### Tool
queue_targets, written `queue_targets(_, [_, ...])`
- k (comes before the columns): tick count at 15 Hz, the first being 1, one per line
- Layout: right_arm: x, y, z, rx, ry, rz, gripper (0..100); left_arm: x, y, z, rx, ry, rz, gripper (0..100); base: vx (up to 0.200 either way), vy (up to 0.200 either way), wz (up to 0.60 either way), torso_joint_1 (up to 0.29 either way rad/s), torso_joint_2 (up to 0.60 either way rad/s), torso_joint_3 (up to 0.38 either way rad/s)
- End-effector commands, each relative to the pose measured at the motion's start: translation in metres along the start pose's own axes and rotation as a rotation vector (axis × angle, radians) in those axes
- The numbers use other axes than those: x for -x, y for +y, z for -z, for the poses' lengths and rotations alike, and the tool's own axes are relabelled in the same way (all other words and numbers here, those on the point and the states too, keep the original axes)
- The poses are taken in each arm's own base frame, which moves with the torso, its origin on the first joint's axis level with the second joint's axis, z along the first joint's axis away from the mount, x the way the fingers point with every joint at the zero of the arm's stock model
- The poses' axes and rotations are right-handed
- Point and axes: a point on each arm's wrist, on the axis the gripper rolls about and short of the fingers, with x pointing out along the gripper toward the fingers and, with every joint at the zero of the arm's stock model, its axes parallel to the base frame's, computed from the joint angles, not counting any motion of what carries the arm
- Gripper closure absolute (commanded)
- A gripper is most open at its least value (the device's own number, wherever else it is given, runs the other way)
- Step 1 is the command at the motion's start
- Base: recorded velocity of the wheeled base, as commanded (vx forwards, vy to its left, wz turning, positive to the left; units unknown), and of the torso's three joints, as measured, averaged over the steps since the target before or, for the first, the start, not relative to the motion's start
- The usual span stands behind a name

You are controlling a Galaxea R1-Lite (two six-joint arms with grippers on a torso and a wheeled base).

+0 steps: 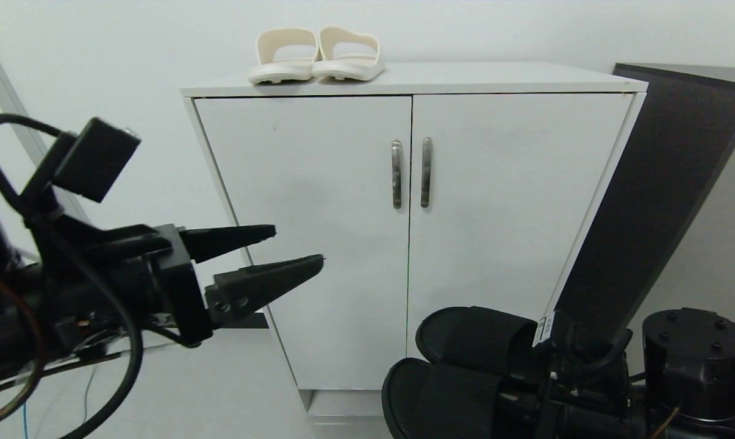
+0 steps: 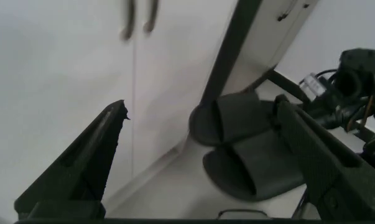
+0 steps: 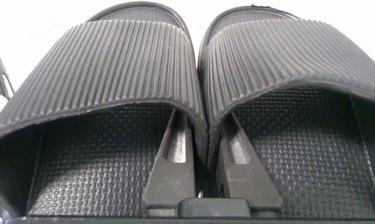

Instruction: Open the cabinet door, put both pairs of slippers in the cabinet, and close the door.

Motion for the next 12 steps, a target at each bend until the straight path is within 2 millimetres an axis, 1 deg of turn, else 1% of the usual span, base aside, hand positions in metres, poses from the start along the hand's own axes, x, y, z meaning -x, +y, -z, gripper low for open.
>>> queue_targets(1, [0.0,0.0,0.0,0.0,-0.001,-0.001,100,-0.05,0.01,-0.003,0.03,0.011,0.043,0,0.0,0.0,0.0,0.0,0.0,0.0])
queue_targets(3, [0.0,0.0,0.0,0.002,-0.002,0.001,100,-0.076,0.006,-0.014,0.048,-0.017,0.091,0,0.0,0.0,0.0,0.0,0.0,0.0])
queue_targets(4, [0.0,0.0,-0.001,0.002,-0.003,0.001,100,-0.085,0.005,-0.018,0.059,-0.022,0.105,0,0.0,0.0,0.0,0.0,0.0,0.0])
queue_targets(5, [0.0,0.0,-0.001,0.003,-0.005,0.001,100,-0.1,0.007,-0.023,0.079,-0.027,0.144,0,0.0,0.0,0.0,0.0,0.0,0.0])
queue_targets(6, [0.0,0.0,-0.001,0.001,-0.005,0.001,100,-0.11,0.005,-0.027,0.093,-0.03,0.193,0,0.0,0.0,0.0,0.0,0.0,0.0])
queue_targets(7, [0.0,-0.001,-0.001,0.001,-0.005,0.003,100,-0.117,0.004,-0.031,0.11,-0.032,0.23,0,0.0,0.0,0.0,0.0,0.0,0.0])
queue_targets(9, [-0.001,0.0,-0.002,0.004,-0.006,0.001,100,-0.137,0.008,-0.032,0.153,-0.022,0.248,0,0.0,0.0,0.0,0.0,0.0,0.0])
queue_targets(11, [-0.001,0.0,-0.002,0.004,-0.007,-0.001,100,-0.146,0.01,-0.029,0.175,-0.007,0.249,0,0.0,0.0,0.0,0.0,0.0,0.0])
queue_targets(12, [-0.001,0.0,-0.002,0.004,-0.007,-0.001,100,-0.15,0.008,-0.028,0.186,0.0,0.256,0,0.0,0.0,0.0,0.0,0.0,0.0])
